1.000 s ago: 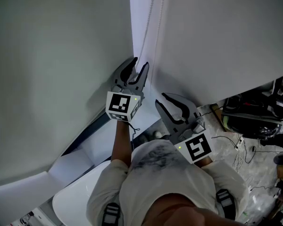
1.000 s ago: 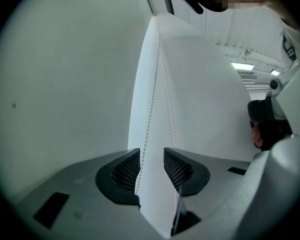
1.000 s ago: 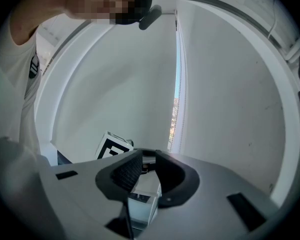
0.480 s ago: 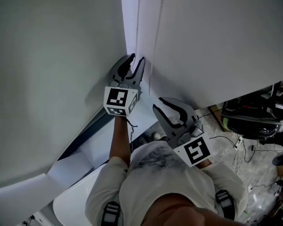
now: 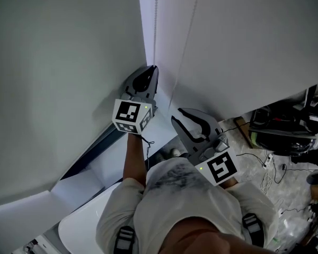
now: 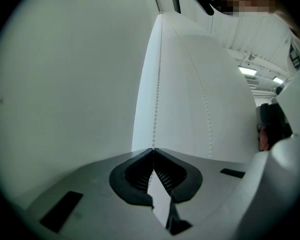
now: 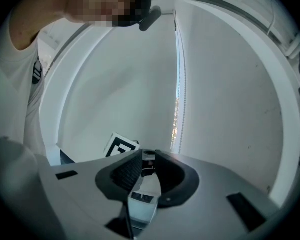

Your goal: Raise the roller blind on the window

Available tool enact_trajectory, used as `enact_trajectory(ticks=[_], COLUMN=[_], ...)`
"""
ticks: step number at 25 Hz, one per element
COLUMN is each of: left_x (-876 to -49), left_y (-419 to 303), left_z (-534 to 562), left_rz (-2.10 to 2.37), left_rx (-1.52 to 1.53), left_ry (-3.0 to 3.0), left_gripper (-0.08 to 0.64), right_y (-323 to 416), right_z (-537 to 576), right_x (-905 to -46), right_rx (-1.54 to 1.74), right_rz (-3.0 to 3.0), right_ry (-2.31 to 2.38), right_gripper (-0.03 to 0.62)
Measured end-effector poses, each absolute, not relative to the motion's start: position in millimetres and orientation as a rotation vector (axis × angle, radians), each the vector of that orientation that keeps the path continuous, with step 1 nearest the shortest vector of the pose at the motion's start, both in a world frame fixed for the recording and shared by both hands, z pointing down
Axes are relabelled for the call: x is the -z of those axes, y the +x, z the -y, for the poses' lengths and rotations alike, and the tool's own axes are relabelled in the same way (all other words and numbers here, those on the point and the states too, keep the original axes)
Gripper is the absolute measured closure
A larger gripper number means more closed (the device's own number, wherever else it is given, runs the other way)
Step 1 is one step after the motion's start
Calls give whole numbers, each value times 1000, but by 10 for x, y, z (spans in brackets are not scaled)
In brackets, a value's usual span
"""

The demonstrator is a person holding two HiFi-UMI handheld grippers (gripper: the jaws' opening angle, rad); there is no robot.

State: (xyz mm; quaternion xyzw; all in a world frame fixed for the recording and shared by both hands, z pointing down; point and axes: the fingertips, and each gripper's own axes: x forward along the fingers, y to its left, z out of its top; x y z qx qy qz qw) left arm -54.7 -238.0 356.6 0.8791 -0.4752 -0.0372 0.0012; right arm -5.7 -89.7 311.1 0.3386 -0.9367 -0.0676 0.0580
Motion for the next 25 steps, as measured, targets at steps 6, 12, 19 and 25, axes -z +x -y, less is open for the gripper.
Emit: enact_trajectory(ticks=[6, 12, 19, 25], left_x=[-3648, -3770, -3977, -4020], left_y=[-404, -246, -97, -20], left_z=[1927, 1512, 1194, 1025], left_rz=[1377, 1307, 1233, 1210], left_rx=[72, -8, 5, 43], left_ry=[2795, 2830, 2804, 2801], left_gripper=[551, 551, 551, 552], right_y=[-116, -142, -127, -127], right_z=[959, 1021, 1076, 1098], right_x=[-3158, -3109, -2903, -2716], right_rx=[137, 112, 137, 167], right_rz=[2858, 2898, 2942, 2988], right_ry=[998, 966, 995, 994], right_gripper=[460, 460, 459, 463])
